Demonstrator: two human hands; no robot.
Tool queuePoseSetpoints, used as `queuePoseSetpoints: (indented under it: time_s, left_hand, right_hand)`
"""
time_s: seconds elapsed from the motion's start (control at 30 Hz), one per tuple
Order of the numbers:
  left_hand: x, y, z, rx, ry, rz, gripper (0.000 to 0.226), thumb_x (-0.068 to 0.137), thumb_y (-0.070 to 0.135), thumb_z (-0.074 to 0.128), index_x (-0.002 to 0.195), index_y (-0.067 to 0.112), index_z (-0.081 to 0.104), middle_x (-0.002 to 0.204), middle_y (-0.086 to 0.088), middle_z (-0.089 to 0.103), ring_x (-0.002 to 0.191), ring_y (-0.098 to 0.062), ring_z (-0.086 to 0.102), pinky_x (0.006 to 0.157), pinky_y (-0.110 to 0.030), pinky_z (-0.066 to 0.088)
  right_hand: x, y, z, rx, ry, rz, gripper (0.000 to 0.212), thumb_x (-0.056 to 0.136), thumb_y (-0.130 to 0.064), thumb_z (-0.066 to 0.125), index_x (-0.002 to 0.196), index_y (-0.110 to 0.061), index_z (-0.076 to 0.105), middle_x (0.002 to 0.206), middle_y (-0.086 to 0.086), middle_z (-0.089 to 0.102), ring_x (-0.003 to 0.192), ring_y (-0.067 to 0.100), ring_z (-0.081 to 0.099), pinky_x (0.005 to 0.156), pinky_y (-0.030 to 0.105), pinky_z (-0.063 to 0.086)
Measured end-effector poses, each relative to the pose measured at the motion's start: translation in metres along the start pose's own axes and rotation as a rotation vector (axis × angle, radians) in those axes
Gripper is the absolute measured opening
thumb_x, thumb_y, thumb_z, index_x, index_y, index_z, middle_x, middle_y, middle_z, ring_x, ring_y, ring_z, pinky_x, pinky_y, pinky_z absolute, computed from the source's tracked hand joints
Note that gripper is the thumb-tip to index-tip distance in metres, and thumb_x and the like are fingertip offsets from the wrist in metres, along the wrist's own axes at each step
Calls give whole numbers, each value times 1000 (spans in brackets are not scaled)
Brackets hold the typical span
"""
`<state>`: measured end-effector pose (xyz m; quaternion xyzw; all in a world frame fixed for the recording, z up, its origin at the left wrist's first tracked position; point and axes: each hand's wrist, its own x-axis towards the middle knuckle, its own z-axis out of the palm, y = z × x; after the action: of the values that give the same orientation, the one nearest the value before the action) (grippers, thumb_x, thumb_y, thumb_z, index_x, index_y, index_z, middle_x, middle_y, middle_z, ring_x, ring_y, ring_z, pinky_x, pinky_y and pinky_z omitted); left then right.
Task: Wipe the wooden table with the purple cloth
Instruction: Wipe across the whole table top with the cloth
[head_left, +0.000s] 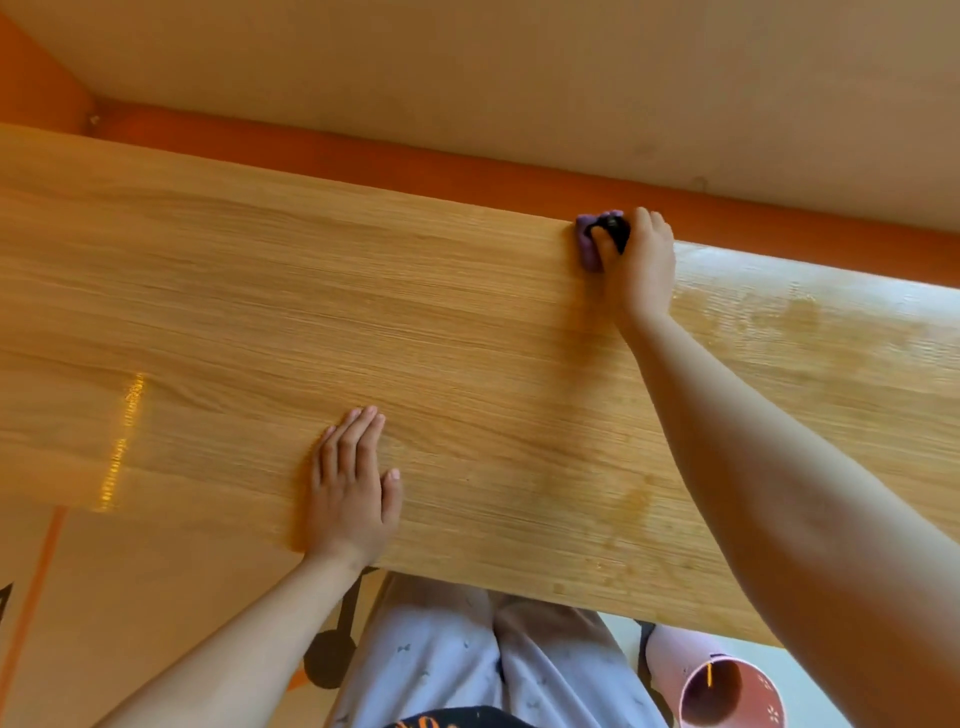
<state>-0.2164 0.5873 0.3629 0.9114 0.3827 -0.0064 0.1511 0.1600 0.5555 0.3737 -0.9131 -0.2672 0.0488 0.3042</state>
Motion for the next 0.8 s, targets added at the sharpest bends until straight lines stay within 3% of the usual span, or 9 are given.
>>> queuePoseSetpoints:
  time_s: [0.2,0.33,0.63,0.8]
  left_hand:
    - [0,2,-1,-3,2,-6,60,87,29,36,141,2,40,145,-14,42,137,-30,33,116,-47,20]
    - [-1,0,0,10,-9,-5,61,87,30,36,141,2,40,146,-14,41,138,-30,33,117,-43,17]
    - [-4,-1,0,18,-21,-15,61,89,32,34,143,4,37,149,-12,38,141,-27,29,119,-40,13]
    - [-3,1,-2,20,-19,-16,60,89,32,35,142,4,38,148,-13,40,139,-27,30,116,-43,17]
  right_hand:
    - [-3,90,-72,-110,141,286,30,92,-30,52,104,-2,53,111,19,55,103,34,50,82,38,37]
    - [-4,101,-85,-185,168,396,31,91,-31,53,106,-3,54,113,18,56,105,35,51,84,42,40]
    - [-57,-29,12,65,-62,56,16,84,-18,59,97,-8,56,104,9,56,99,25,49,79,33,38]
    - [-65,1,-10,-19,-4,46,21,87,-23,59,100,-8,56,106,12,58,99,29,50,79,36,37]
